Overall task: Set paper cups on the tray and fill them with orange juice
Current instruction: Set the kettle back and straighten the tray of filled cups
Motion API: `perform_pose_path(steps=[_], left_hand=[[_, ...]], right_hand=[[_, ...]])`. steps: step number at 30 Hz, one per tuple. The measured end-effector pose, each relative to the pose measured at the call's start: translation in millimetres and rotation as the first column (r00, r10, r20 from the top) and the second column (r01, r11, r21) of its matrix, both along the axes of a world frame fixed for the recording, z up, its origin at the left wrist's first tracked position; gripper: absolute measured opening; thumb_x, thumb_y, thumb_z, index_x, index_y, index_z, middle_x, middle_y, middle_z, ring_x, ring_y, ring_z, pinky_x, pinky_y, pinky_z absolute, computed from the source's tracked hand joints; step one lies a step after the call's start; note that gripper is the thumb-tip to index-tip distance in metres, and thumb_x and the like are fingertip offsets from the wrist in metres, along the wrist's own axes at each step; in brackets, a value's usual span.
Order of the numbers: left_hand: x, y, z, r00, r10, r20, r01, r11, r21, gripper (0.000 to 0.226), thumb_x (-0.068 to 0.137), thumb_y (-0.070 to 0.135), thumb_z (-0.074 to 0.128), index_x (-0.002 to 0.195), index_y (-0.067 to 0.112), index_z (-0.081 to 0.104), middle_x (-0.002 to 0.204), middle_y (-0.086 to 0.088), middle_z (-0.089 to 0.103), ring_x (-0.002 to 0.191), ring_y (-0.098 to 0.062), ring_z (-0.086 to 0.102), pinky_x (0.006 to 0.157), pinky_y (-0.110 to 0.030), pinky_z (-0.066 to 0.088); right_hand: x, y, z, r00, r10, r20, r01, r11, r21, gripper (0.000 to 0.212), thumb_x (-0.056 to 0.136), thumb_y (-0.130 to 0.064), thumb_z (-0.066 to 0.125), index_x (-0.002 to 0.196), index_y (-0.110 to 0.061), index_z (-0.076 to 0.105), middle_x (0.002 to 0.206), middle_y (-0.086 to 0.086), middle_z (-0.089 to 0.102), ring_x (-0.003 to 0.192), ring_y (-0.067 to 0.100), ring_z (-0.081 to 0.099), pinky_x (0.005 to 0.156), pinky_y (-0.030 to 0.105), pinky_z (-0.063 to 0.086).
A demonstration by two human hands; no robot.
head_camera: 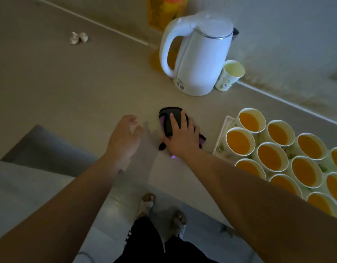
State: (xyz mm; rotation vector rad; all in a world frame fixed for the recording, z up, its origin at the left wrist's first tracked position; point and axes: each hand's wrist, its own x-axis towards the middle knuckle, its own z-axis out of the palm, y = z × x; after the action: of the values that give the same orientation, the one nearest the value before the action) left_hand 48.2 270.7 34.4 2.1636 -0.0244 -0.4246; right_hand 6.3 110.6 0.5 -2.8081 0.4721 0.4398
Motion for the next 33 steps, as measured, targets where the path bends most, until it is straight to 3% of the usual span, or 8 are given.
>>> perform_pose_path(steps=[6,12,15,20,24,27,30,33], left_hand=[[-25.3,21.2,-4.0,0.999,0.026,0.021,-0.026,1.000,-0.008,0.033,0.098,0.023,0.047,0.131,0.022,0.049,0.130,0.002,0.054,0.113,-0.015,0.052,0.088,-0.028,0.040],[-22.8,15.8,1.1,0.993,-0.070,0.099,0.071,0.997,-0.009,0.030,0.097,0.018,0.049,0.126,0.012,0.054,0.119,0.004,0.056,0.102,-0.009,0.051,0.084,-0.022,0.035],[-31.8,3.5,8.5,0.977,-0.155,0.147,0.164,0.985,-0.050,0.027,0.098,0.020,0.050,0.123,0.012,0.057,0.115,0.006,0.057,0.101,-0.005,0.050,0.084,-0.019,0.035],[-58.7,-24.1,21.5,0.965,-0.243,0.094,0.252,0.963,-0.095,0.025,0.100,0.024,0.047,0.119,0.015,0.059,0.110,0.007,0.056,0.098,-0.007,0.051,0.083,-0.021,0.036],[-91.5,-40.8,22.0,0.958,-0.284,0.031,0.286,0.955,-0.074,0.024,0.101,0.029,0.042,0.112,0.014,0.058,0.105,0.003,0.054,0.096,-0.014,0.049,0.080,-0.025,0.034],[-128.4,-50.2,13.8,0.976,-0.219,-0.005,0.218,0.975,-0.037,0.030,0.100,0.027,0.044,0.099,-0.001,0.055,0.093,-0.017,0.055,0.087,-0.029,0.051,0.072,-0.033,0.033],[-169.4,-65.5,8.8,0.977,-0.212,0.015,0.212,0.977,-0.034,0.020,0.098,0.023,0.048,0.093,0.006,0.055,0.089,-0.009,0.057,0.087,-0.025,0.052,0.073,-0.031,0.035],[-214.1,-90.0,3.0,0.964,-0.258,0.061,0.260,0.965,-0.029,0.014,0.097,0.020,0.052,0.094,0.008,0.058,0.092,-0.005,0.059,0.087,-0.020,0.054,0.074,-0.028,0.037]], right_hand=[[-16.2,11.2,-4.4,0.982,0.129,0.138,-0.138,0.989,0.059,0.062,0.098,-0.022,0.048,0.152,-0.026,0.016,0.161,0.002,0.002,0.146,0.027,0.007,0.118,0.040,0.010],[-52.0,22.7,-8.3,0.948,0.271,0.170,-0.295,0.945,0.138,0.063,0.089,-0.001,0.052,0.146,-0.023,0.035,0.158,0.005,0.020,0.142,0.030,0.023,0.116,0.042,0.020],[-86.9,25.2,-1.2,0.961,0.231,0.152,-0.261,0.940,0.220,0.063,0.085,0.000,0.055,0.143,-0.019,0.041,0.156,0.004,0.026,0.140,0.029,0.027,0.116,0.038,0.019],[-144.9,16.1,26.2,0.987,0.102,0.123,-0.139,0.926,0.352,0.055,0.092,-0.003,0.049,0.143,-0.022,0.042,0.152,-0.001,0.034,0.138,0.020,0.031,0.114,0.025,0.018],[-189.1,-1.6,52.3,0.995,-0.051,0.090,0.005,0.894,0.448,0.049,0.097,-0.010,0.049,0.143,-0.026,0.041,0.147,-0.006,0.041,0.131,0.011,0.038,0.096,0.005,0.017],[-225.7,-19.1,63.2,0.995,-0.095,0.022,0.071,0.860,0.506,0.049,0.098,-0.014,0.048,0.143,-0.030,0.038,0.145,-0.009,0.042,0.127,0.009,0.039,0.094,0.009,0.021],[-266.1,-40.5,67.5,0.994,-0.109,-0.011,0.097,0.824,0.558,0.048,0.098,-0.015,0.048,0.142,-0.032,0.039,0.142,-0.009,0.045,0.117,0.006,0.043,0.095,0.015,0.028],[-313.7,-74.1,71.2,0.995,-0.095,-0.034,0.096,0.798,0.595,0.048,0.098,-0.017,0.049,0.141,-0.035,0.037,0.134,-0.017,0.046,0.112,0.000,0.041,0.093,0.013,0.029]])
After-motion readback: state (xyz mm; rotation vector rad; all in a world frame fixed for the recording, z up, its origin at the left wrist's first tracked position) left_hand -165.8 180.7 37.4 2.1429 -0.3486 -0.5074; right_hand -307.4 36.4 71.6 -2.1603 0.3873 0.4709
